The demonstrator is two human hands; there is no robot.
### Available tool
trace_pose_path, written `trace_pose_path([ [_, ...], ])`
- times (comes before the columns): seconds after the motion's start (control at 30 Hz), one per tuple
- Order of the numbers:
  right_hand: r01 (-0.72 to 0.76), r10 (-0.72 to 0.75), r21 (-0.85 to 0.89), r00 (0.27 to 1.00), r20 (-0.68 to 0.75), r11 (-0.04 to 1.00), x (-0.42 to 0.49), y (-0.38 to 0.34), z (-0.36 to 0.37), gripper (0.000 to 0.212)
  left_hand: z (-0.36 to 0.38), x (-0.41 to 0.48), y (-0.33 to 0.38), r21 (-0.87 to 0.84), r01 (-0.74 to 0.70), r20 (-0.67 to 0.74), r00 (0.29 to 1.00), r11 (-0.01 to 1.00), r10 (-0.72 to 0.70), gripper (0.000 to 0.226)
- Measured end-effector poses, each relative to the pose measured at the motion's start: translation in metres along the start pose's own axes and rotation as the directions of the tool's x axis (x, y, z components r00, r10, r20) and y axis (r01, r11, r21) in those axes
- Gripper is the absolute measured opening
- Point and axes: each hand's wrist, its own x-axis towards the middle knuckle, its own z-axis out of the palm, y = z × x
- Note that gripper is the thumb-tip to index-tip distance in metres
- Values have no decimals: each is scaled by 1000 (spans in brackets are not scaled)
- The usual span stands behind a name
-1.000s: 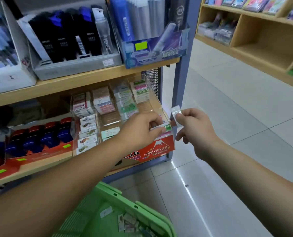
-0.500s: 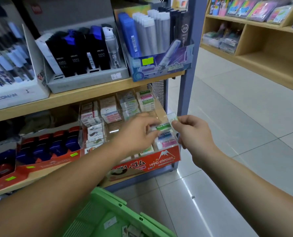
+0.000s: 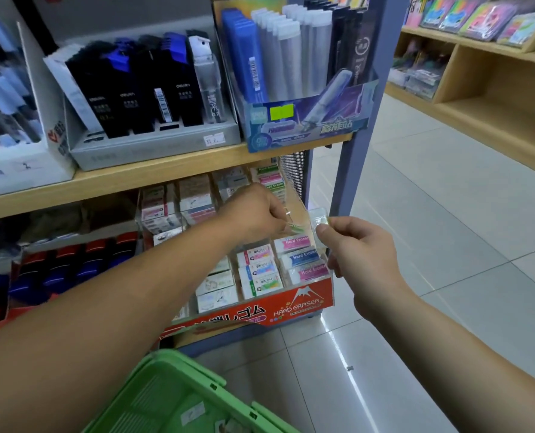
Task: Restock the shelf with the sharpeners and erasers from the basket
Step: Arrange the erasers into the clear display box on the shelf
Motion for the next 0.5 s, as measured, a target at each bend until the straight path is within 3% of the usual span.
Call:
trace_pose_path([
  [0.07, 3, -3, -2, 1000, -3, 1000, -1, -1, 2, 15, -5, 0, 0, 31, -11, 67, 998, 999, 9, 1],
  [0.17, 3, -3, 21, 1000, -4, 1000, -4, -2, 3, 14, -9, -1, 1, -11, -36, 78, 996, 999, 37, 15],
  [0.27, -5, 5, 35, 1000, 13, 999, -7, -5, 2, 11, -19, -12, 8, -201, -58, 15, 998, 978, 62, 20],
  [0.37, -23, 20, 48, 998, 65, 999, -11, -11, 0, 6, -28, -37, 19, -457, -29, 156, 981, 889, 112, 19],
  [0.5, -41, 37, 33, 993, 112, 999, -18, -18, 4, 18, -31, -52, 16, -580, 5, 179, 976, 815, 121, 20],
])
